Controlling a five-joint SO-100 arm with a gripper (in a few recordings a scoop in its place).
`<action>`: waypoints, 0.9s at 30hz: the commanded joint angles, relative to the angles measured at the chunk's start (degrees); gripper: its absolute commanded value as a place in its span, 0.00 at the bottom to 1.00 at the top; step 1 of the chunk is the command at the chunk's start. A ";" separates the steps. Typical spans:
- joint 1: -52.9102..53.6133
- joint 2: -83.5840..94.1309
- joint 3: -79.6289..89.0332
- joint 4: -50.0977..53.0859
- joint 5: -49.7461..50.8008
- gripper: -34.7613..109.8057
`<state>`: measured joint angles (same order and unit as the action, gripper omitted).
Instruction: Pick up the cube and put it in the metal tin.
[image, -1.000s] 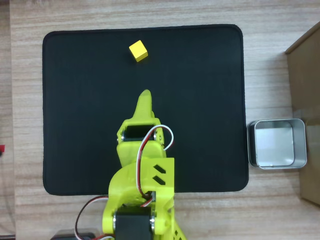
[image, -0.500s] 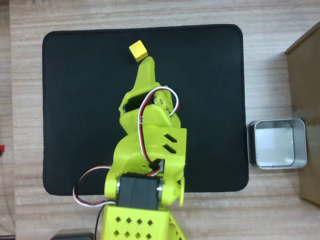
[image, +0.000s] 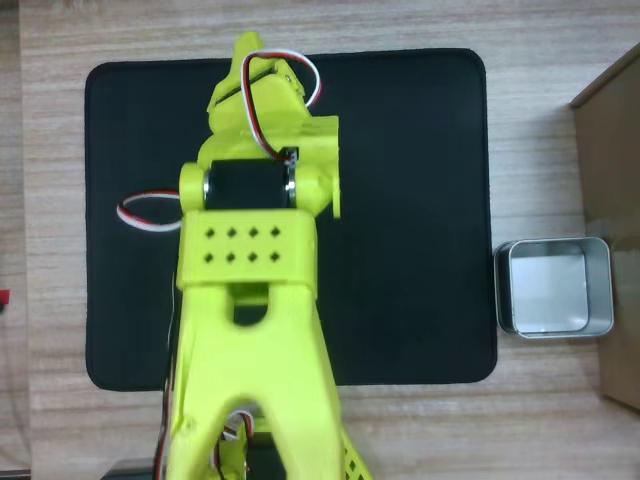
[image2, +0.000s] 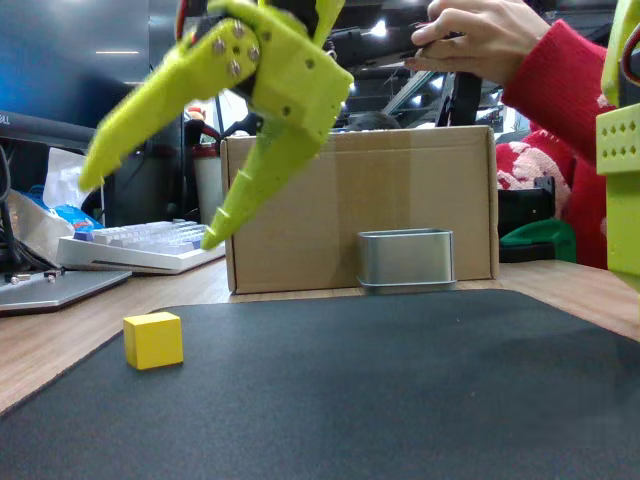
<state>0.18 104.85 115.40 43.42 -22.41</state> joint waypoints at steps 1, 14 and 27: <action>-1.41 -2.81 -5.19 2.72 -0.44 0.49; -1.32 -22.06 -21.18 13.54 -1.32 0.47; -0.53 -28.13 -26.89 18.02 -0.88 0.37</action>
<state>-0.18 75.67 89.65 61.35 -23.12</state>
